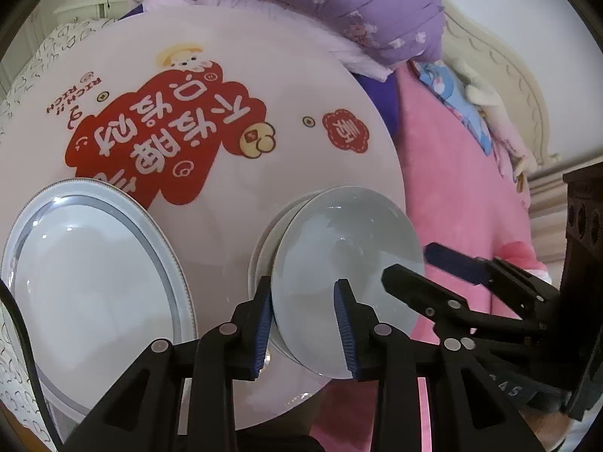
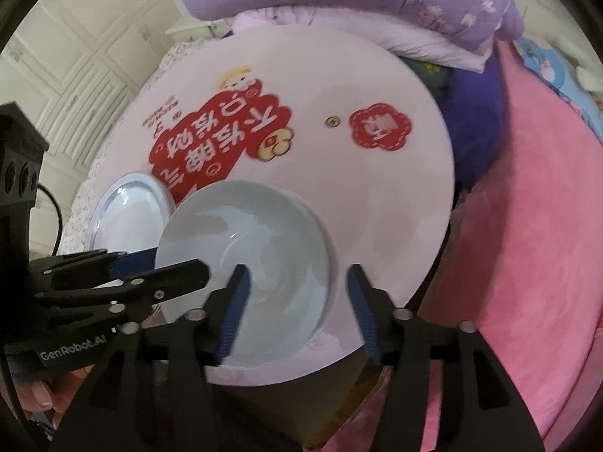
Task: Organize plates and bowls
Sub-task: 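Open the left tool and lift it off the bowl stack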
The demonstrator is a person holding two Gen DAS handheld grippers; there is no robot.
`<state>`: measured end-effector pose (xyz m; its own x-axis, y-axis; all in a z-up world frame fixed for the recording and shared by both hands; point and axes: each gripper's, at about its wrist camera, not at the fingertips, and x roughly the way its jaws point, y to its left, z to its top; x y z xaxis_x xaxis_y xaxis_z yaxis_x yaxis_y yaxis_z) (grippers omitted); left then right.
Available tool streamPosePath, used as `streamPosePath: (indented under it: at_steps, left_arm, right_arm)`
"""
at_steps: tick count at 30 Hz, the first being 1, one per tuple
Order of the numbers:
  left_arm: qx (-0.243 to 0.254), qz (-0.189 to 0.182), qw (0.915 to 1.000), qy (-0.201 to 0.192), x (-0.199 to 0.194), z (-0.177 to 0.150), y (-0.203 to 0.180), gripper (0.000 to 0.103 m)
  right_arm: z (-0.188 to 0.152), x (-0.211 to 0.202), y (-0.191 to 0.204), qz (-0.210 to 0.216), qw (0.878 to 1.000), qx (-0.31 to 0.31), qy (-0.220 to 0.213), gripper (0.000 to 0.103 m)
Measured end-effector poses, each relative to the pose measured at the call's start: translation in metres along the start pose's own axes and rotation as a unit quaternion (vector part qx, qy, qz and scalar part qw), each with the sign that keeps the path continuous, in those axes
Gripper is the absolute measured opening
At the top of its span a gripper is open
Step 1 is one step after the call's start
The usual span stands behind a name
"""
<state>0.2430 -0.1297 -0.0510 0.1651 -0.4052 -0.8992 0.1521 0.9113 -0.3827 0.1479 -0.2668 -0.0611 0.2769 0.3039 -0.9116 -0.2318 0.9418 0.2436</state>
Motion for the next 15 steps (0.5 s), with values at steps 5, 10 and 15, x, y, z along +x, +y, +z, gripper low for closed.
streamPosePath:
  at_steps: [5, 10, 15]
  left_arm:
    - [0.012, -0.009, 0.9999, 0.000, -0.003, 0.003, -0.002, 0.046]
    - [0.016, 0.033, 0.9986, -0.038, -0.016, 0.004, 0.000, 0.083]
    - [0.022, 0.014, 0.9987, -0.043, -0.025, 0.001, 0.006, 0.092]
  right_arm:
    - [0.001, -0.008, -0.017, 0.036, 0.998, 0.039, -0.029, 0.103]
    - [0.000, -0.012, -0.026, 0.045, 0.996, 0.063, -0.041, 0.103]
    - [-0.001, -0.012, -0.028, 0.045, 0.996, 0.065, -0.044, 0.103]
